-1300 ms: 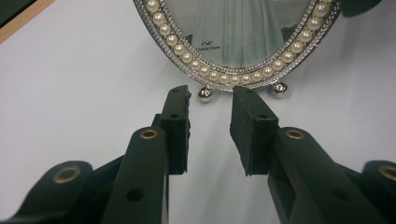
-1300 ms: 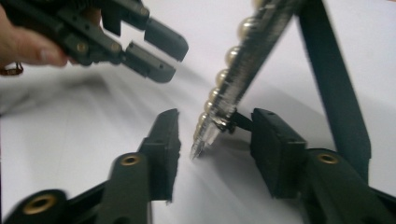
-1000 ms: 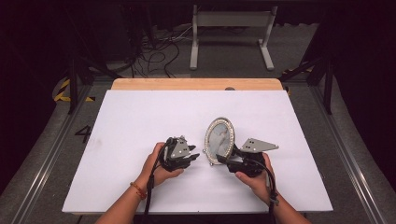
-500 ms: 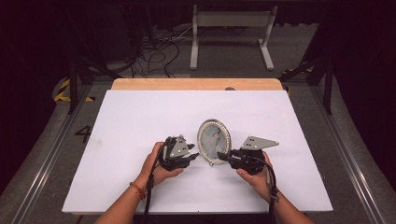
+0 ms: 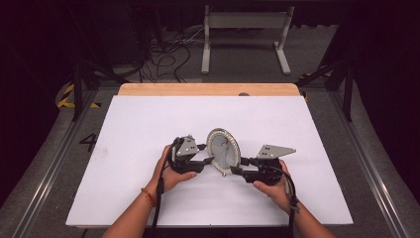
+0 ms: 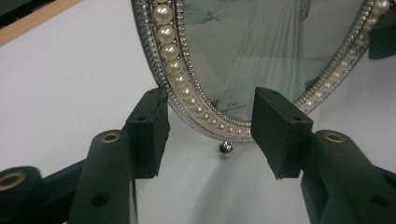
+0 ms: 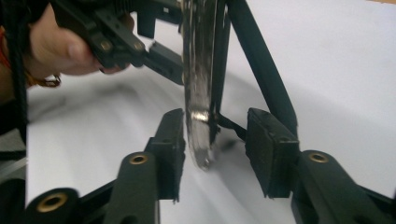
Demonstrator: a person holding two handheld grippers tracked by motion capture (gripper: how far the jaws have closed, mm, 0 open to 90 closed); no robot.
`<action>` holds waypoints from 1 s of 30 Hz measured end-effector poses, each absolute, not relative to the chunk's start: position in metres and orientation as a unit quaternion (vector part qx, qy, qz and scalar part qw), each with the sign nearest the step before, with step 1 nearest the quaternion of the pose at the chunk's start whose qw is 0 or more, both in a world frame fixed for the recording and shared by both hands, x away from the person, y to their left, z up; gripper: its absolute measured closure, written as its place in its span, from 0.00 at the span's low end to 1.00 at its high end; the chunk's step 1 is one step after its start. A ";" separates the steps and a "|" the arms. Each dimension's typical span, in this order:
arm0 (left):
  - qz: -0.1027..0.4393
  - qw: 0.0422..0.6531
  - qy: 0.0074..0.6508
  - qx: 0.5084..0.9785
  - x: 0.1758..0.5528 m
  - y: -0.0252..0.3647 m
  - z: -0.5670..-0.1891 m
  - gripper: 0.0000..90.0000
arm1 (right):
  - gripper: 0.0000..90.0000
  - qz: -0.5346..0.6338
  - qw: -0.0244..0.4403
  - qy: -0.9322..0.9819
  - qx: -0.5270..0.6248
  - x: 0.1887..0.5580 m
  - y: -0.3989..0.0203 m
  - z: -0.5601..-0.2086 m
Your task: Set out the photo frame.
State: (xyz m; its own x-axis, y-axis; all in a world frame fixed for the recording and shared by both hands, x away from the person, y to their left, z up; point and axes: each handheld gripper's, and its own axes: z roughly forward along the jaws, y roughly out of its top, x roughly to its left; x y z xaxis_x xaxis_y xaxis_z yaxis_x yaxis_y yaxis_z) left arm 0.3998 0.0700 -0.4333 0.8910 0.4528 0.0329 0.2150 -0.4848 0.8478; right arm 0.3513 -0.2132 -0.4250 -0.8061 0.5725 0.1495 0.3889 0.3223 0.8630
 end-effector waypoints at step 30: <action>0.053 0.480 0.193 0.854 0.413 0.060 -0.445 0.23 | 0.85 0.401 0.229 0.842 0.278 0.364 -0.206 -0.446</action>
State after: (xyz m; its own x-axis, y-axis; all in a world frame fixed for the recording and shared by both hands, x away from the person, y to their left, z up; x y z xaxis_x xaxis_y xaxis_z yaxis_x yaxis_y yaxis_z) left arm 0.4125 0.0603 -0.4450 0.9201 0.3803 -0.0942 0.2783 -0.4653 0.8403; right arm 0.3642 -0.2056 -0.4458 -0.7400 0.6526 -0.1630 0.2843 0.5231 0.8035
